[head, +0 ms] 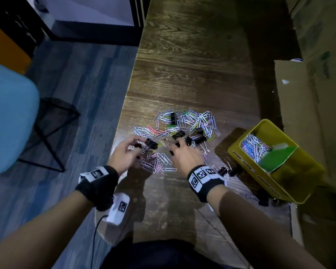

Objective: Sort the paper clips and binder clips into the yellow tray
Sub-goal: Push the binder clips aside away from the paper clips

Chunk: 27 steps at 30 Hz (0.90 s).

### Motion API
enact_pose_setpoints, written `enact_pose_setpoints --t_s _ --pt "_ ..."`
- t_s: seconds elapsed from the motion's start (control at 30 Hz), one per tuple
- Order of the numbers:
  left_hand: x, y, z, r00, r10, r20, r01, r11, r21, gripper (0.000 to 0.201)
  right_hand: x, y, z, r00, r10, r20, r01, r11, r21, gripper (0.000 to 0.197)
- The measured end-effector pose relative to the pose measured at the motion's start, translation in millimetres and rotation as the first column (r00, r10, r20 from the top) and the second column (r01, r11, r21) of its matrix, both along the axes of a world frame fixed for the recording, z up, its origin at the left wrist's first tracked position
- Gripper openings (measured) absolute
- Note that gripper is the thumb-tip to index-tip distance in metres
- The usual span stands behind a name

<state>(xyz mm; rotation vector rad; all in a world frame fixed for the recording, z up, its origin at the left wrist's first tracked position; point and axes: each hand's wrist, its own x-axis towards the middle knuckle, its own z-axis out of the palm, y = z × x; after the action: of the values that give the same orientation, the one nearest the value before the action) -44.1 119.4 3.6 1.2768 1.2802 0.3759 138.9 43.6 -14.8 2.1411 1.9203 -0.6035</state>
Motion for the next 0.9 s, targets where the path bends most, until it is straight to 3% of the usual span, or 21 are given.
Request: enact_pose_setpoints --t_s 0.1,0.17,0.23,0.3,0.4,0.5,0.6,0.77,0.9 --pt "3.5 19.7 1.1 0.993 0.095 0.071 -0.089 0.992 -0.087 0.017 4.8 1.7 -1.3 0.999 -0.04 0.017 0.04 0.999 0.003 0.036" --pt "6.2 30.4 -4.9 0.998 -0.055 -0.02 0.055 0.998 0.032 0.009 9.1 3.4 2.2 0.997 -0.075 0.002 0.075 0.997 0.01 0.033" --pt "10.0 35.2 -13.2 0.912 -0.27 -0.31 0.339 0.92 0.197 0.038 14.1 5.1 6.1 0.993 -0.116 -0.016 0.116 0.993 0.022 0.034" --pt "18.1 34.7 -19.4 0.787 -0.342 -0.514 0.515 0.822 0.242 0.054 19.3 6.6 7.8 0.988 -0.156 -0.023 0.156 0.987 0.021 0.035" --pt "28.6 29.9 -30.0 0.702 -0.382 -0.602 0.595 0.778 0.201 0.06 27.7 7.8 6.1 0.975 -0.218 -0.032 0.219 0.975 0.026 0.033" --pt "33.8 28.0 -37.9 0.657 -0.369 -0.657 0.637 0.738 0.222 0.046 34.3 7.5 2.6 0.964 -0.26 -0.054 0.261 0.965 0.025 0.032" --pt "34.5 27.7 -35.4 0.653 -0.383 -0.653 0.673 0.689 0.27 0.031 40.0 6.1 0.0 0.959 -0.277 -0.053 0.279 0.96 0.031 0.032" --pt "42.1 51.7 -20.3 0.802 -0.296 -0.518 0.534 0.743 0.403 0.022 48.9 1.8 -2.0 0.947 -0.319 -0.023 0.32 0.947 0.029 0.032" --pt "57.7 91.5 -20.1 0.814 -0.244 -0.527 0.507 0.74 0.441 0.022 50.2 -5.3 1.0 0.936 -0.353 -0.004 0.353 0.935 0.029 0.034"
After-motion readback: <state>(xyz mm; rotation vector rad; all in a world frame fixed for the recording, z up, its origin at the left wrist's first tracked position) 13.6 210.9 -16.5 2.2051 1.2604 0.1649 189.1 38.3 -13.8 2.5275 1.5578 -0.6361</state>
